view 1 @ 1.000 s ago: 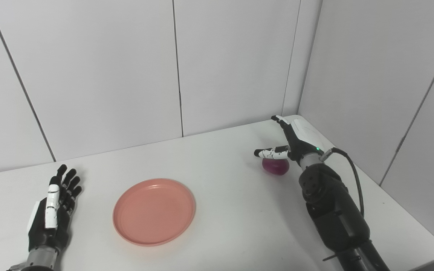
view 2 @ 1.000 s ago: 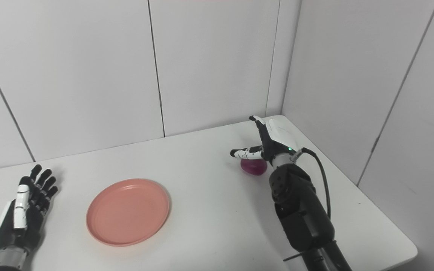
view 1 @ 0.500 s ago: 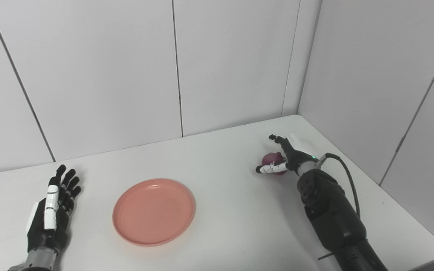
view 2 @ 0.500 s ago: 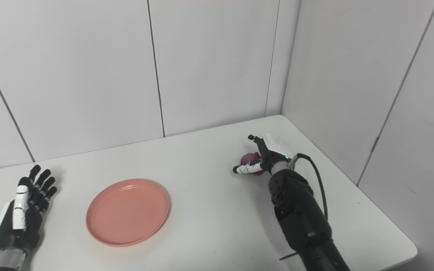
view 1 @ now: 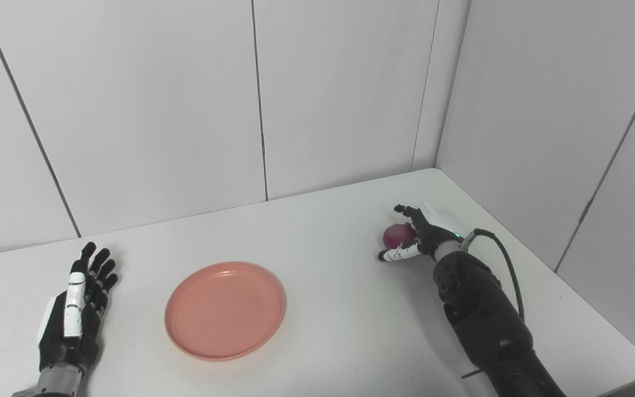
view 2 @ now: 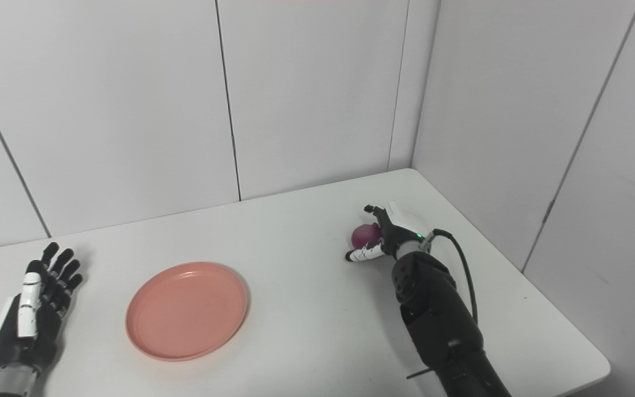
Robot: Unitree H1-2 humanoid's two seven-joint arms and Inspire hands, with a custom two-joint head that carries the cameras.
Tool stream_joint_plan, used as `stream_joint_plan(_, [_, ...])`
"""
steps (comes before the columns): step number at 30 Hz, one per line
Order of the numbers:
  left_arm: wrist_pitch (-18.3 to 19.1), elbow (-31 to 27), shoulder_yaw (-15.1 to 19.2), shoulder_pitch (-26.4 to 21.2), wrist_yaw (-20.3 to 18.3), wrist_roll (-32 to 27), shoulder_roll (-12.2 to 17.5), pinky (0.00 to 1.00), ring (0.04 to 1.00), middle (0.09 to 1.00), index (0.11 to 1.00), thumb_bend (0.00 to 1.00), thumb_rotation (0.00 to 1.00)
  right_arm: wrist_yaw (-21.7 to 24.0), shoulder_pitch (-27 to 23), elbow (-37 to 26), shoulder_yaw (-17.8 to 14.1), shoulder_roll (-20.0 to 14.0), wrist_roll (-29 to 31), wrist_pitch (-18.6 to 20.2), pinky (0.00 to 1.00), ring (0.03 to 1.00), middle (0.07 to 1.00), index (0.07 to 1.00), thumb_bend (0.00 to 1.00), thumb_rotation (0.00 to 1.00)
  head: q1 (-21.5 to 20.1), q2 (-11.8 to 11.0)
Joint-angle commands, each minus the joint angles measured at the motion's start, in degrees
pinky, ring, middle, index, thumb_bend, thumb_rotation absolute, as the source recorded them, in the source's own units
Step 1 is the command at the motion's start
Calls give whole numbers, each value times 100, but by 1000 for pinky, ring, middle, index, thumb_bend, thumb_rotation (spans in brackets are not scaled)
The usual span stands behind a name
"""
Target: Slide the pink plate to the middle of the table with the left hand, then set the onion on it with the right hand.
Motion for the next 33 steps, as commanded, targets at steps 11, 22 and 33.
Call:
stream_joint_plan(11, [12, 71, -9, 337, 11, -6, -23, 973, 974, 973, 984, 565, 992, -678, -275, 40, 338, -200, 285, -55, 383, 476, 514, 661, 640, 18, 41, 23])
stream_joint_plan(22, [21, 35, -26, 352, 31, 3, -40, 973, 977, 974, 985, 551, 1000, -1036, -248, 46, 455, -257, 481, -54, 370, 407, 473, 522, 516, 0, 74, 25])
stream_joint_plan(33, [29, -12, -45, 366, 23, -9, -73, 975, 978, 977, 989, 546, 998, -1235, -218, -203, 404, -212, 541, -111, 283, 384, 458, 525, 514, 0, 184, 19])
